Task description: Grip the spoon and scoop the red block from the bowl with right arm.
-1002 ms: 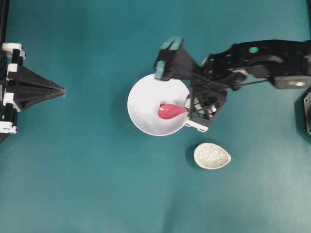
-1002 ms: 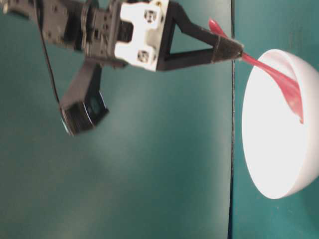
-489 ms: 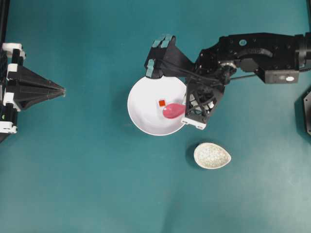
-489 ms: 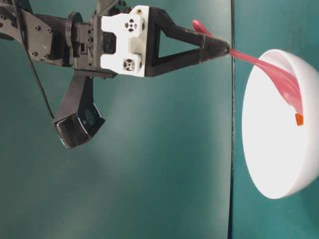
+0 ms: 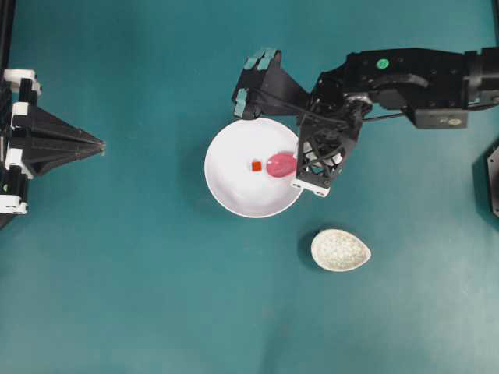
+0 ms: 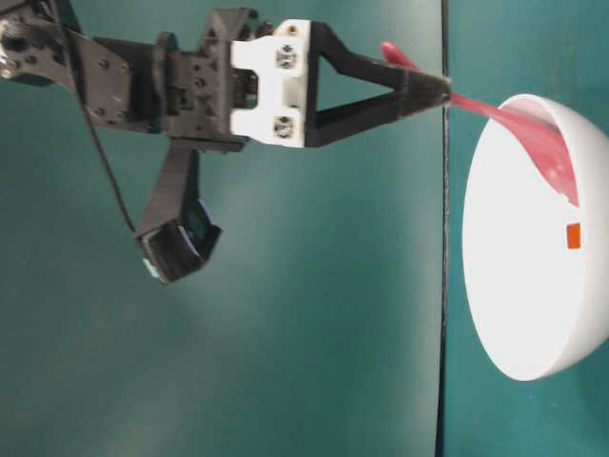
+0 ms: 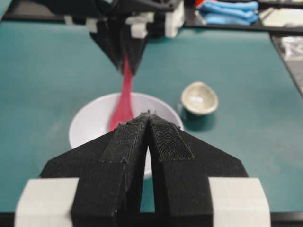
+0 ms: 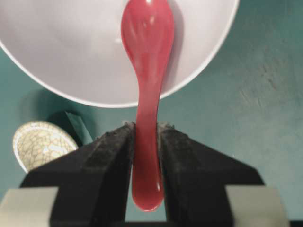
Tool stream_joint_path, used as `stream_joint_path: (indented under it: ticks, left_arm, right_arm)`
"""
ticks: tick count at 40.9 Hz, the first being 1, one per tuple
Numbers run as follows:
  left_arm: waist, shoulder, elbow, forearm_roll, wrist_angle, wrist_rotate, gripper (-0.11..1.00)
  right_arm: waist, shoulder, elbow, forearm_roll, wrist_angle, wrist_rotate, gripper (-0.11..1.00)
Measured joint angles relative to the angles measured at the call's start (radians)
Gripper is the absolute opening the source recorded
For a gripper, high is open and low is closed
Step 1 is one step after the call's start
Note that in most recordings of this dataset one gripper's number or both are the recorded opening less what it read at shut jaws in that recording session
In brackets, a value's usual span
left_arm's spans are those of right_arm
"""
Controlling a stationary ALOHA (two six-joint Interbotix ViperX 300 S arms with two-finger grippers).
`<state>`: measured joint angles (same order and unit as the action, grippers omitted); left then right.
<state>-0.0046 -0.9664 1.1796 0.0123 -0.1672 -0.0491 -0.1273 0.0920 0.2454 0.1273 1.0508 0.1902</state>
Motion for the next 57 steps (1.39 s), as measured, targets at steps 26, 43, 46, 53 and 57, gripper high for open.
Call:
stream_joint_path:
  ticks: [26,43,46,53,57]
  left_arm:
    - [0.0,0.002,0.0,0.0,0.0,0.002,0.0]
    - [0.0,0.0,0.0,0.002,0.0,0.002,0.0]
    - [0.0,0.002,0.0,0.002,0.0,0.002,0.0]
    - [0.0,0.002,0.0,0.002,0.0,0.002,0.0]
    - [0.0,0.002,0.0,0.002,0.0,0.002,0.0]
  right_arm:
    - [0.031,0.028,0.0,0.04,-0.109,-0.003,0.22]
    - [0.046,0.029,0.0,0.044,-0.155,-0.003,0.22]
    - [0.046,0.029,-0.002,0.044,-0.166,-0.003,0.22]
    - [0.046,0.029,-0.002,0.044,-0.189,-0.005,0.22]
    - [0.046,0.029,0.0,0.044,-0.202,-0.003,0.22]
